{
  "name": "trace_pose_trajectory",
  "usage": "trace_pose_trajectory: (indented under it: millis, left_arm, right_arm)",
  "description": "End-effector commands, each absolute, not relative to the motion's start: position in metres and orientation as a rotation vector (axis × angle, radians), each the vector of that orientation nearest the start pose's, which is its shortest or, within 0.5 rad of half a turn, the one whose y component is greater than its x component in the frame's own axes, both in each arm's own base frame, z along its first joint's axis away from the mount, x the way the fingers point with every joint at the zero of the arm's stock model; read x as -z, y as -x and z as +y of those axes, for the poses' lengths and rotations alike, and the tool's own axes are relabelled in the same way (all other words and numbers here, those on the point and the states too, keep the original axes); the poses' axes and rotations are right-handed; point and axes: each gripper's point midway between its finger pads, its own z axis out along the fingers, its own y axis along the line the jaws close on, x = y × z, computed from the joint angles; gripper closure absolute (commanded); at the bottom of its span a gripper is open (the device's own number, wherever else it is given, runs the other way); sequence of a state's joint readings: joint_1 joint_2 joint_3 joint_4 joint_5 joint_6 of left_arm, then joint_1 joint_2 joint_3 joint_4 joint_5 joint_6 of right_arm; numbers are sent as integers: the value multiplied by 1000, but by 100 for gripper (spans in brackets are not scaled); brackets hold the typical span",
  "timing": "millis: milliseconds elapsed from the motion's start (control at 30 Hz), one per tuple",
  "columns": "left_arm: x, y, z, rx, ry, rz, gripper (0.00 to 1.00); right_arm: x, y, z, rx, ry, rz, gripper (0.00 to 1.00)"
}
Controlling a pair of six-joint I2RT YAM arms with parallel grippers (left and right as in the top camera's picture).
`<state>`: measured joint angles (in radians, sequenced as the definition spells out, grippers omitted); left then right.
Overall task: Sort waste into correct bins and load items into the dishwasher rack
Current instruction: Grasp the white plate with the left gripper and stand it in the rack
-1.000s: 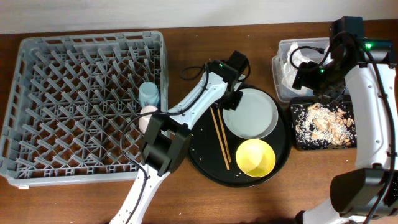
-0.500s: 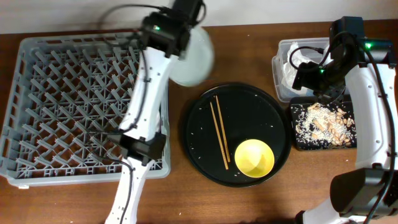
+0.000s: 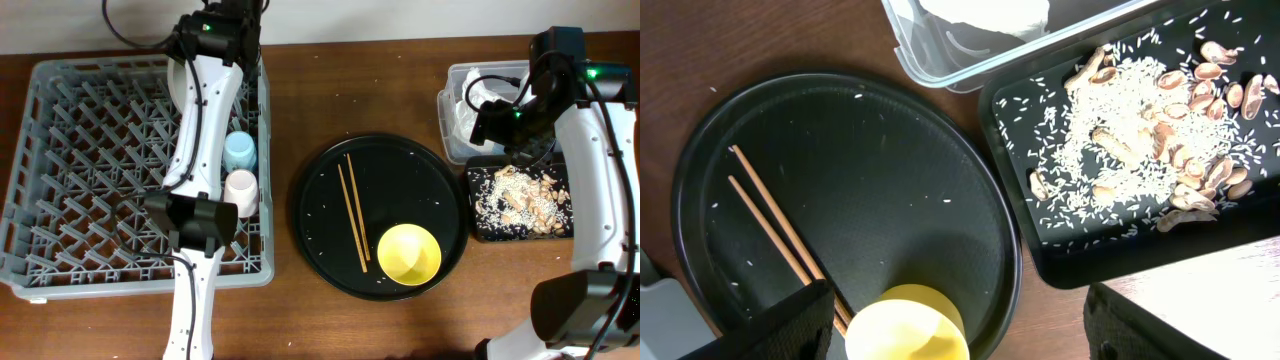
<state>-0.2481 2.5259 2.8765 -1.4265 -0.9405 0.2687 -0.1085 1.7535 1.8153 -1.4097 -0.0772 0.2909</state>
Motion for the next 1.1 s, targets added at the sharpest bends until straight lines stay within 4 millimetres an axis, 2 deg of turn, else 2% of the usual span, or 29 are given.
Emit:
trace_pose_trajectory:
  millis: [0,100,167,200,233,267,300,367,400,433,467,500,533,567,667,700,767,833,900,933,967,1000,1033,1067]
  left_arm:
    - [-251,-538,15,-1349,-299,2394,100]
    - [-251,-539,15,-1342,-287,2391,100]
    - [-243,-541,9,-1272,-307,2419,97]
    - [-236,-543,2,-1199,-331,2447,64]
    - [-232,-545,-2,-1146,-339,2458,43]
    - [-225,-547,-10,-1061,-356,2482,6]
    - [-222,-549,-15,-1001,-324,2488,1]
    - [-228,-550,-16,-979,-278,2471,1]
    - [-240,-549,-19,-913,-219,2451,1]
    - [-254,-547,-33,-735,-148,2439,1]
    - [-278,-542,-74,-352,-168,2425,1]
    - [-309,-528,-127,67,-300,2371,1]
    - [-327,-511,-160,317,-398,2331,1]
    - [-328,-497,-178,449,-455,2340,1]
    - [-283,-452,-193,521,-503,2593,1]
    - [-265,-432,-207,535,-534,2687,1]
    - [-243,-413,-223,513,-602,2778,1]
    - [-219,-404,-232,433,-660,2846,1]
    - [-217,-405,-233,433,-658,2844,1]
    - [-217,-407,-233,435,-657,2839,1]
    - [-217,-407,-234,436,-659,2836,1]
    - [-217,-406,-235,436,-662,2835,1]
    - [-217,-406,-235,436,-665,2836,1]
    - [-217,-404,-237,436,-672,2838,1]
  right_arm:
    - [-208,-362,-31,-88,-570,2868,19]
    - [-208,-362,-31,-88,-570,2868,18]
    - [-208,-362,-31,-88,-570,2868,18]
    - [-208,-362,-31,-88,-570,2868,18]
    - [-208,-362,-31,-88,-570,2868,16]
    - [-207,-362,-31,-88,-571,2869,15]
    - [-208,-362,-31,-88,-570,2869,15]
    - [-208,-362,-31,-89,-571,2869,15]
    - [-208,-362,-31,-89,-570,2869,15]
    - [-208,-362,-31,-89,-570,2869,15]
    - [-208,-362,-31,-89,-570,2869,15]
    - [-208,-362,-31,-89,-570,2869,14]
    - [-208,-362,-31,-89,-570,2869,14]
    - [-208,-362,-30,-98,-570,2870,14]
    - [-207,-359,-24,-142,-560,2887,14]
    - [-207,-359,-24,-142,-560,2888,14]
    - [-206,-354,-21,-158,-563,2908,14]
    - [-204,-335,-5,-186,-503,3003,15]
    - [-199,-316,18,-179,-420,3099,17]
    - [-188,-303,33,-168,-356,3170,19]
    - [-181,-295,38,-161,-371,3198,23]
    - [-178,-289,38,-158,-399,3203,24]
    - [-179,-278,37,-164,-423,3178,24]
    - [-189,-261,36,-178,-416,3117,23]
